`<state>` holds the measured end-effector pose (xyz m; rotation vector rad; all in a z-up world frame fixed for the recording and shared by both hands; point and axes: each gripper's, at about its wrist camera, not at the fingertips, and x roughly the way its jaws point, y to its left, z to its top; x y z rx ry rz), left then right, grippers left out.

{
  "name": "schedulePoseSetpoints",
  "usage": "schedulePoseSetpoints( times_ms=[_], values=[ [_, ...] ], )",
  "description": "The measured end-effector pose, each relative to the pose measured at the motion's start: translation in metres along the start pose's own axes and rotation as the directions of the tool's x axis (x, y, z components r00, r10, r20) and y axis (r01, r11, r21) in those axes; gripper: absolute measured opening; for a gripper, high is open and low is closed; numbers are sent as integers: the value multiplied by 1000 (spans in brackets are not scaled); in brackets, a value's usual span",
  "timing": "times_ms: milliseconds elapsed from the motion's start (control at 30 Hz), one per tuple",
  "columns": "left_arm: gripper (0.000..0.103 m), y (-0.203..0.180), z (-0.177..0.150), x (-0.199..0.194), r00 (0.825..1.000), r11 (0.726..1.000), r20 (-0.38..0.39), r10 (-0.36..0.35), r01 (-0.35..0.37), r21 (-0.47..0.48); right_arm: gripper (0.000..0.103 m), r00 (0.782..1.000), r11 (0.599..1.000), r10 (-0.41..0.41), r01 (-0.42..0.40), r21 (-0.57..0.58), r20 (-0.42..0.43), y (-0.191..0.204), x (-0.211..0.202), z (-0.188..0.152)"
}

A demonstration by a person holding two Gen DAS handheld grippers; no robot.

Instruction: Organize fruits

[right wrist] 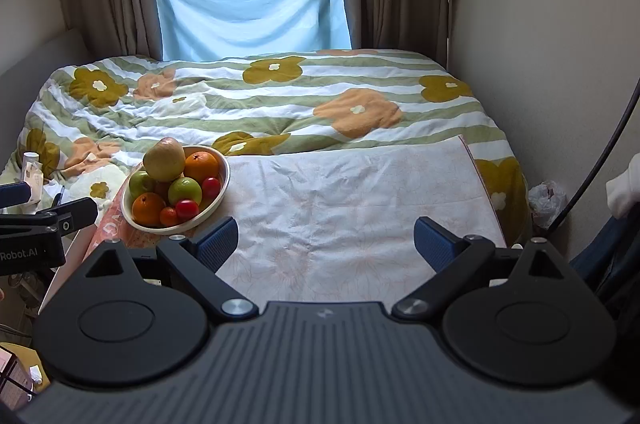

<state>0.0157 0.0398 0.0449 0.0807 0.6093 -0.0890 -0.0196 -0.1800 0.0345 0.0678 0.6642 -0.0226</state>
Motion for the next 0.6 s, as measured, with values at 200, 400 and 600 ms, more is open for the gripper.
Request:
schedulePoseSetpoints(
  times_ms=[200,400,600],
  values=[
    [103,-1,-1,-2,1000,1000,4,15,-15,15,103,1000,1000,0,0,-1,-1,1,-1,-1],
    [103,2,-3,-3,1000,1000,10,21,-21,1,103,1000,1000,1,-1,0,-1,1,-1,-1],
    [103,5,-3,-5,1000,1000,16,14,-14,-15,103,1000,1000,1,-1,-1,0,1,-1,-1]
  ],
)
